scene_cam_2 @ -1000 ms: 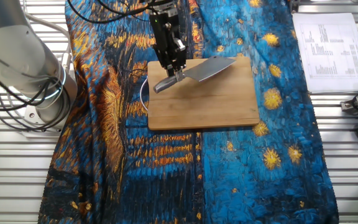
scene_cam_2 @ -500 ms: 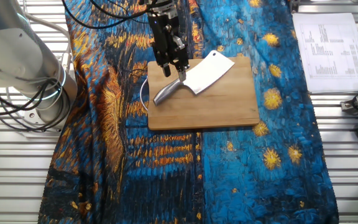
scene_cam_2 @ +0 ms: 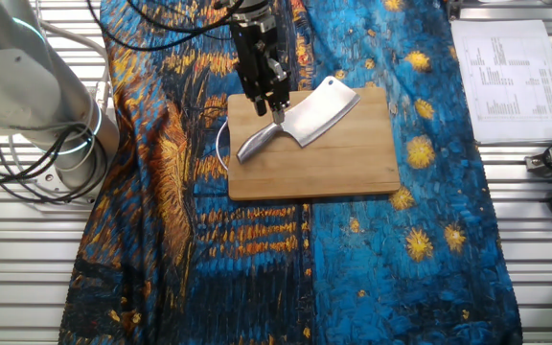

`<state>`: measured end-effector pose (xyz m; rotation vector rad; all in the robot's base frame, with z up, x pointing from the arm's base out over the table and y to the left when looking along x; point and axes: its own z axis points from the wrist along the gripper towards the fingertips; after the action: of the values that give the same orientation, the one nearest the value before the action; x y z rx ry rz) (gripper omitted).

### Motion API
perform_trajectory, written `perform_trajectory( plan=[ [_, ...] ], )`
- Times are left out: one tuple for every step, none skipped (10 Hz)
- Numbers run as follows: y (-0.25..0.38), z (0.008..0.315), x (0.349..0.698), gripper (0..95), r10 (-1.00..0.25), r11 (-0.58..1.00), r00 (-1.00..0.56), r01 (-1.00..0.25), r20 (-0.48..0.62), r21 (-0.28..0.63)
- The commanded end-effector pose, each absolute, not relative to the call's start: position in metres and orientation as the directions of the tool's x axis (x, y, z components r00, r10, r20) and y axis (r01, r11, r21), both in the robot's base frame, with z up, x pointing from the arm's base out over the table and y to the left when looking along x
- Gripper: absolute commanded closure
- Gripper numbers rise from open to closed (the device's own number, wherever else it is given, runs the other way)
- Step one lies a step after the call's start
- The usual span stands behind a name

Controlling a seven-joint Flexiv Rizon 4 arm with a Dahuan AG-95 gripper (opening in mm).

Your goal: Put the knife on the cutting board

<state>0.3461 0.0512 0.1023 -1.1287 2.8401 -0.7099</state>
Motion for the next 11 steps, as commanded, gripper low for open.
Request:
perform_trajectory(
  plan=[
    [0.055,0.113,0.346,95.0,-0.610,0.714,-0.782,-0.612,0.126,-0.339],
    [0.055,0.115,0.346,95.0,-0.586,0.739,-0.800,-0.593,0.128,-0.319],
    [0.056,0.116,0.346,95.0,-0.548,0.782,-0.828,-0.558,0.120,-0.278],
    [0.056,0.116,0.345,95.0,-0.510,0.818,-0.853,-0.520,0.109,-0.245],
    [0.058,0.115,0.345,95.0,-0.459,0.859,-0.883,-0.470,0.100,-0.201],
    [0.059,0.114,0.345,95.0,-0.427,0.882,-0.899,-0.437,0.095,-0.177],
    [0.061,0.112,0.345,95.0,-0.380,0.912,-0.921,-0.389,0.087,-0.133],
    [0.062,0.111,0.344,95.0,-0.355,0.924,-0.931,-0.363,0.080,-0.118],
    [0.064,0.110,0.344,95.0,-0.325,0.937,-0.942,-0.332,0.079,-0.109],
    [0.065,0.109,0.344,95.0,-0.298,0.946,-0.951,-0.306,0.088,-0.105],
    [0.067,0.109,0.344,95.0,-0.249,0.962,-0.963,-0.259,0.107,-0.088]
  ],
)
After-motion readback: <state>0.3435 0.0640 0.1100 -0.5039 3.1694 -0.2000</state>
